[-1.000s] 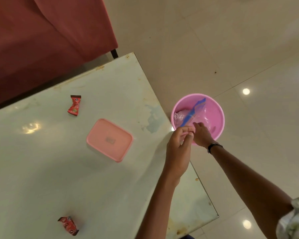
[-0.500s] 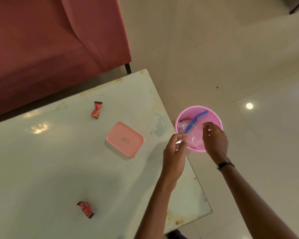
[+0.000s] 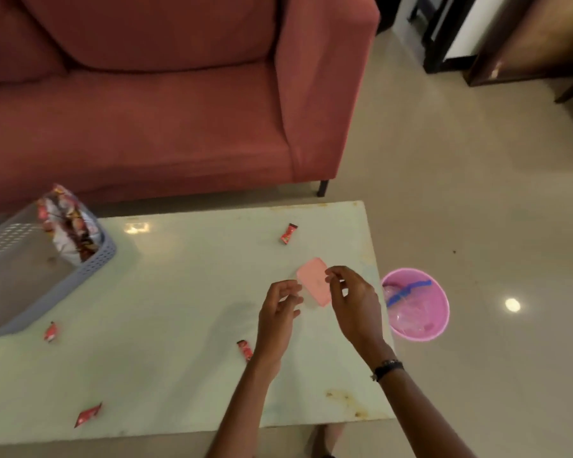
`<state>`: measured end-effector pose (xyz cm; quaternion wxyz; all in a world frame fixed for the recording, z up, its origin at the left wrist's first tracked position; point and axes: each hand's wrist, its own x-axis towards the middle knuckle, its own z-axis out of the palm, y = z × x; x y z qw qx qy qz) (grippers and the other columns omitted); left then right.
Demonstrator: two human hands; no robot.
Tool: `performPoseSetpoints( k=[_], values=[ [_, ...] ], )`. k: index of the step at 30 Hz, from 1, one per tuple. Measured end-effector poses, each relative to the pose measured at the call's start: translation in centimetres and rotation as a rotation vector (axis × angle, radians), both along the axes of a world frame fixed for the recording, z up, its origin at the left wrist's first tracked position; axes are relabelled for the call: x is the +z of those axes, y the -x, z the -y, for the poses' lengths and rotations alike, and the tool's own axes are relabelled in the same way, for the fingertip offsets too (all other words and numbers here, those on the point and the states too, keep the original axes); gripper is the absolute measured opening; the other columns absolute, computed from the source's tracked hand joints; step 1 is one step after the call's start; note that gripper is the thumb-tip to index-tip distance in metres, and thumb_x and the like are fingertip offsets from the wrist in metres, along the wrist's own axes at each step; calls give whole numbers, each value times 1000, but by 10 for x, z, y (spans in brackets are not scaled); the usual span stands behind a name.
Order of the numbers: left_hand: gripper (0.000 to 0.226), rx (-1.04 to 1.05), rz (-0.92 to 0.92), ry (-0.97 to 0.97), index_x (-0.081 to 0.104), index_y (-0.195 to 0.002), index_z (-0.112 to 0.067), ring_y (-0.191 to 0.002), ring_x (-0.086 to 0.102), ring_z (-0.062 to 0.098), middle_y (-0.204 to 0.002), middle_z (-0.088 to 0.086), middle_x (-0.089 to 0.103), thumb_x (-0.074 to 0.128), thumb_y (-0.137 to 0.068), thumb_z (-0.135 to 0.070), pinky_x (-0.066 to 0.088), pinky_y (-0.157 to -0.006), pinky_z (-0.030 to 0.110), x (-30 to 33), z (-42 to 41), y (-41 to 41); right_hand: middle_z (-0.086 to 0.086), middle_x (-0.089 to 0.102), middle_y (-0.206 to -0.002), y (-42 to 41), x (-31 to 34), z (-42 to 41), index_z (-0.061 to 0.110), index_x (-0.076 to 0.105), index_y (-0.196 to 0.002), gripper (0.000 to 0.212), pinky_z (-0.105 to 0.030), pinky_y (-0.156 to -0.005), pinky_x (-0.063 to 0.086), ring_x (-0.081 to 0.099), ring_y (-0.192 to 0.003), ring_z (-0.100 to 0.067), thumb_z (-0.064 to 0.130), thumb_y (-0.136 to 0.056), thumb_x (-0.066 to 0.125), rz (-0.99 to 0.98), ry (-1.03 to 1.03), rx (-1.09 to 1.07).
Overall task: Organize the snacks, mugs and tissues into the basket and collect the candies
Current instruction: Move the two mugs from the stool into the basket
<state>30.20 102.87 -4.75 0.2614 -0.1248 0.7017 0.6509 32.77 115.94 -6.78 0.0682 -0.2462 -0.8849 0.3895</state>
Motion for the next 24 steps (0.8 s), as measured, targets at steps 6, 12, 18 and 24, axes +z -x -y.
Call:
performPoseSetpoints(
  k=[6, 12, 18, 24],
  values=[
    [18, 161, -4, 44, 57, -106, -19, -97, 64, 15, -112, 3, 65, 46, -95, -11, 50, -81, 26, 21, 121, 16, 13, 68, -92, 22, 29, 96, 24, 64, -98, 15, -29, -66, 54, 64, -81, -7, 18, -94, 51, 9, 64, 127],
    [15, 280, 2, 60, 58, -105, -18, -92, 66, 15, -106, 1, 67, 47, -95, -14, 49, -74, 22, 22, 257, 35, 18, 68, -90, 56, 22, 222, 29, 62, -96, 14, -27, -66, 53, 65, -80, -2, 20, -93, 51, 60, 95, 225],
    [16, 308, 6, 101, 58, -103, -18, -90, 66, 13, -104, -1, 68, 45, -95, -12, 50, -74, 21, 13, 385, 62, 18, 68, -89, 96, 2, 346, 30, 62, -96, 15, -29, -66, 55, 67, -80, -2, 20, -94, 50, 93, 118, 274],
    [16, 403, 25, 119, 58, -106, -11, -89, 66, 15, -104, 2, 68, 46, -95, -11, 50, -75, 24, -3, 472, 88, 18, 68, -89, 131, -10, 430, 32, 61, -94, 16, -28, -66, 54, 67, -80, -1, 20, -94, 50, 127, 132, 363]
  ],
)
